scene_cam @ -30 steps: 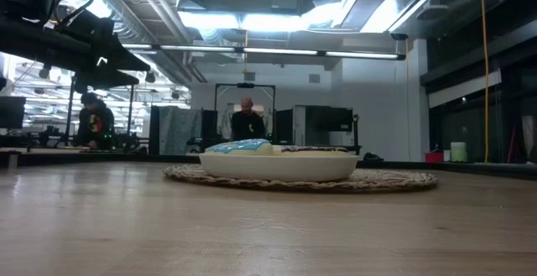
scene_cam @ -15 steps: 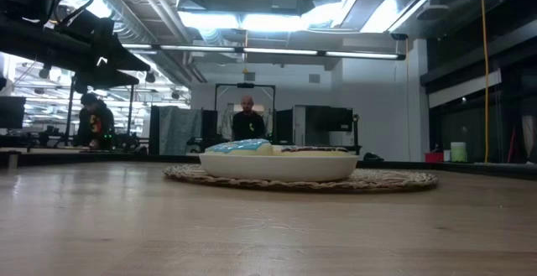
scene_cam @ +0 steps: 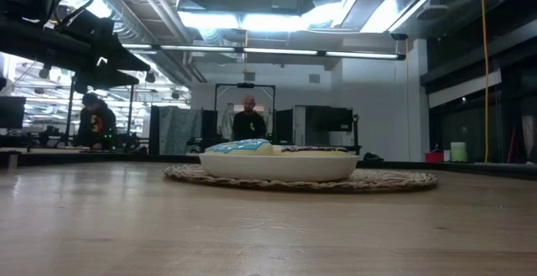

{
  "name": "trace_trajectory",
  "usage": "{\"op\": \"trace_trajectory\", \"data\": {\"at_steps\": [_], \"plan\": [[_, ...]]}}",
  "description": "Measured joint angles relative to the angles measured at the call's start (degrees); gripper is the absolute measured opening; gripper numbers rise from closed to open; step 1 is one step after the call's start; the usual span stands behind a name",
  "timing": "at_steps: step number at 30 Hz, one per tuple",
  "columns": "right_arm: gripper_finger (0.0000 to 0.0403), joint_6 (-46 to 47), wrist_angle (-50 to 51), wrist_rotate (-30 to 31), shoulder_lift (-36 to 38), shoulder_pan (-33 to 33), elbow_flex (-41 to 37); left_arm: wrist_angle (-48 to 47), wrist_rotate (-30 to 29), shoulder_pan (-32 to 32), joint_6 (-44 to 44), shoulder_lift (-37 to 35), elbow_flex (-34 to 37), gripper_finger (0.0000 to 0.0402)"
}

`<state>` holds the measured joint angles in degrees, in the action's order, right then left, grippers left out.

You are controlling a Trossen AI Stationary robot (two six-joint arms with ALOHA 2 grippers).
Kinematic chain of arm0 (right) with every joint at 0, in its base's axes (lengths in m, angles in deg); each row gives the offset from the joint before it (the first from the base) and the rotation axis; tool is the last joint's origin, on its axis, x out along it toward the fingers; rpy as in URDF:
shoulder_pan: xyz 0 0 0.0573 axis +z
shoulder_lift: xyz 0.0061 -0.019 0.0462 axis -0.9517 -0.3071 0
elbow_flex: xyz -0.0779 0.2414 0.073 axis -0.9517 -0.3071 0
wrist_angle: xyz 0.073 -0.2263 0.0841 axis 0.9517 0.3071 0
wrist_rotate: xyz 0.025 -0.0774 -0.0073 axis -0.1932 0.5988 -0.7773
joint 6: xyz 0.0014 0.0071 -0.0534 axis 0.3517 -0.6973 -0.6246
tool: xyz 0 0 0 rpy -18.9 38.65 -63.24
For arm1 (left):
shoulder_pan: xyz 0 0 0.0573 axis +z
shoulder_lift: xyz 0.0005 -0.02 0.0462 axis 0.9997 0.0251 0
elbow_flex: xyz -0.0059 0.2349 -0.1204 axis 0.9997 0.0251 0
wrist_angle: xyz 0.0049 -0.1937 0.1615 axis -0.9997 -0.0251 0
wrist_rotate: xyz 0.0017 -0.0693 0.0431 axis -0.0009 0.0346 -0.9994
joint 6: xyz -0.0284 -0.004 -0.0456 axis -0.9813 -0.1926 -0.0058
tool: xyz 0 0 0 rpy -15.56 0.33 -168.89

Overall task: Pick & Place donuts
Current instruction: Put the small light blue donut on the red plate

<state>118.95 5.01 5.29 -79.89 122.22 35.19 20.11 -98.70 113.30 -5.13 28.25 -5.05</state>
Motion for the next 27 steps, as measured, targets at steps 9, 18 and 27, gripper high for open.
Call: {"op": "trace_trajectory", "data": {"at_steps": [9, 18, 27], "plan": [[0.0280, 1.7, -7.5, 0.9, 0.0, -0.6, 0.0, 0.0, 0.0, 0.0, 0.0, 0.0, 0.0, 0.0267], [0.0280, 4.5, -5.7, 1.7, 0.0, -0.9, 0.0, 0.0, 0.0, 0.0, 0.0, 0.0, 0.0, 0.0267], [0.0280, 8.0, 2.5, 3.4, 1.8, -0.8, 0.0, 0.0, 0.0, 0.0, 0.0, 0.0, 0.0, 0.0267]]}}
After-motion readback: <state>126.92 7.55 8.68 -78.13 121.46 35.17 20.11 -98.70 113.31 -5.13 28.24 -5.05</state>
